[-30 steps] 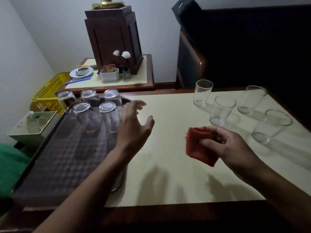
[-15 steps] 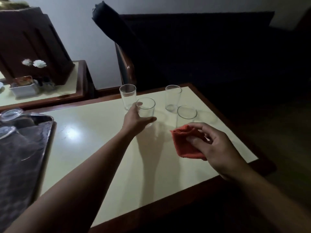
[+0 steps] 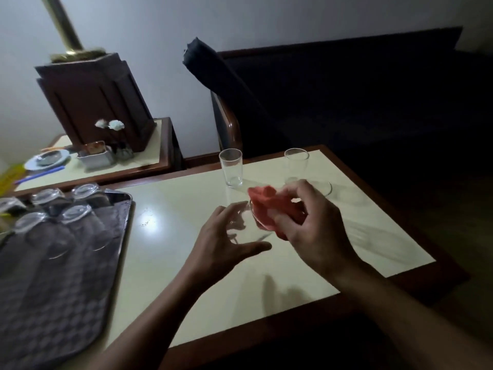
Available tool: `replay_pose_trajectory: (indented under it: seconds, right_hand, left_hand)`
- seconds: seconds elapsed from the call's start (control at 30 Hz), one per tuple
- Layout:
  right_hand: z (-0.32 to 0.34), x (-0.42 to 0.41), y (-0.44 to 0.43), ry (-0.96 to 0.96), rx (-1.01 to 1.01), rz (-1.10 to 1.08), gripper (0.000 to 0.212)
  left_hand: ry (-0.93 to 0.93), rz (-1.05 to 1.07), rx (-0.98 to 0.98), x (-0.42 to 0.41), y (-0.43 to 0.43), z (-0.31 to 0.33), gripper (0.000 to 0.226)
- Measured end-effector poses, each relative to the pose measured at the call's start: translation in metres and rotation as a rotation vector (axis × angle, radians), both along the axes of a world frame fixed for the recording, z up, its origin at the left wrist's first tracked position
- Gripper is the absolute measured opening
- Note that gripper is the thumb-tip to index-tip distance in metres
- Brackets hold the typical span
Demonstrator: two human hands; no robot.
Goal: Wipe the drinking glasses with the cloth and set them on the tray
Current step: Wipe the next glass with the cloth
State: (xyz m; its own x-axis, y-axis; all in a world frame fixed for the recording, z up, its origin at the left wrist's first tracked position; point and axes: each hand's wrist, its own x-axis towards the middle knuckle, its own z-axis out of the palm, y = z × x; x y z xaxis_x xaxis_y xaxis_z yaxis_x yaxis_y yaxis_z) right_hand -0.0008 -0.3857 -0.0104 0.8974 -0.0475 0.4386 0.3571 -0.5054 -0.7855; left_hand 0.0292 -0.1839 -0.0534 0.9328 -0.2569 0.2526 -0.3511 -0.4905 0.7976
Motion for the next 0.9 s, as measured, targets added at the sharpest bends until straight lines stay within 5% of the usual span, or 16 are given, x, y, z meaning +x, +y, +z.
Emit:
replay_pose_trajectory:
  seconds: [0.1,0.23,0.4,0.53,0.63,0.73,0.9]
  right_hand:
    - [0.008,-0.013,0.013,-0.056,-0.228,0.242,0.028]
    - [0.024,-0.037,0.027,-0.068,-0.556,0.526,0.063]
    - [0.045,-0.065,0.038,-0.074,-0.071,0.338,0.042]
    - [0.048,-0.095,0.061,-0.250,-0.263,0.424,0.023]
    - [0.045,-0.108,0.070,-0.349,-0.376,0.672,0.035]
    - [0.053,-0.113,0.063,-0.477,-0.472,0.667,0.037]
    - [0.045,-0.121,0.063,-0.450,-0.881,0.666,0.098]
  left_hand:
    - [0.067,-0.018,-0.009,-0.023,0.038,0.024,0.080]
    - [0.089,-0.053,0.034,-0.056,0.084,0.054,0.070]
    - [0.093,-0.076,-0.009,-0.103,0.111,0.085,0.071]
    - [0.140,-0.125,-0.080,-0.131,0.115,0.107,0.072]
    - [0.193,-0.156,-0.062,-0.145,0.118,0.116,0.069]
    - [0.262,-0.125,-0.110,-0.156,0.128,0.120,0.060]
    - [0.279,-0.135,-0.071,-0.172,0.124,0.130,0.055]
